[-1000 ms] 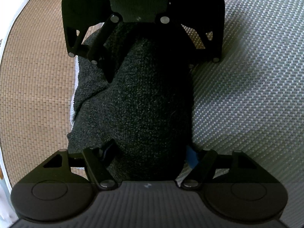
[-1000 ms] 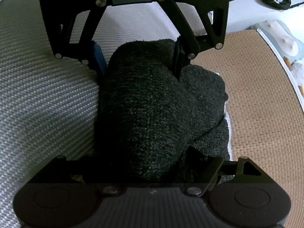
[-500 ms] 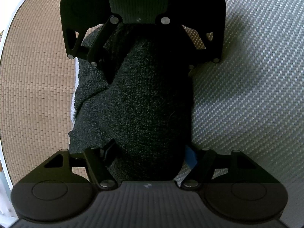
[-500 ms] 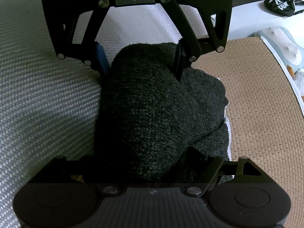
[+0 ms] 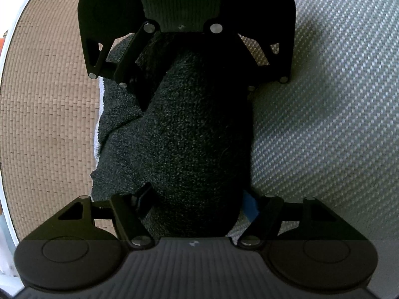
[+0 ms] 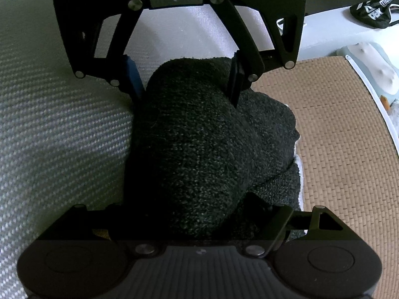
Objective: Fold clothes
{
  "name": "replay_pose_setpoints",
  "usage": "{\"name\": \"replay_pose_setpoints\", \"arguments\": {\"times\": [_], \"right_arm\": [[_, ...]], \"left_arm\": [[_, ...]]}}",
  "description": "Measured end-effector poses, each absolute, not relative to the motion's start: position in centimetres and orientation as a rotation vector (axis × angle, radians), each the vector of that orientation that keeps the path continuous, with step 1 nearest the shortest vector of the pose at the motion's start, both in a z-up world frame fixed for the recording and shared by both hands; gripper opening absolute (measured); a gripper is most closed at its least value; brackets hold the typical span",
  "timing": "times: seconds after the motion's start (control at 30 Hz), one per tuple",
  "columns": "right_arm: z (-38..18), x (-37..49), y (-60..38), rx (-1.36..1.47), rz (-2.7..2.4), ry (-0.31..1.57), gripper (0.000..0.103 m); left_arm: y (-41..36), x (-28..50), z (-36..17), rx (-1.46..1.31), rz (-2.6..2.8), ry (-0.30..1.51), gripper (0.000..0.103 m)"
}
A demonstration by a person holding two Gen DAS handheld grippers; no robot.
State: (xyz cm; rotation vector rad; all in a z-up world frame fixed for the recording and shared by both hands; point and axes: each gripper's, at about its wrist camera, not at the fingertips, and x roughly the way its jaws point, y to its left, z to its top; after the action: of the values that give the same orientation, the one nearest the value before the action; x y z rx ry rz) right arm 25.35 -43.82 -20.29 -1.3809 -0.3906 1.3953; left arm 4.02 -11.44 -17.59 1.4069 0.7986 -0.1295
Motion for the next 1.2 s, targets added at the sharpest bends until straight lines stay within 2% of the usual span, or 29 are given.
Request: {"name": "replay_pose_setpoints", "arguments": {"times": [1.2], "right_arm": [[-20.2,23.5,-43.2,-1.353,1.424,-0.450,0.082]], "left_arm": [[-11.5,6.2,-18.4,1.418,-0.062,0.848,0.073]]}}
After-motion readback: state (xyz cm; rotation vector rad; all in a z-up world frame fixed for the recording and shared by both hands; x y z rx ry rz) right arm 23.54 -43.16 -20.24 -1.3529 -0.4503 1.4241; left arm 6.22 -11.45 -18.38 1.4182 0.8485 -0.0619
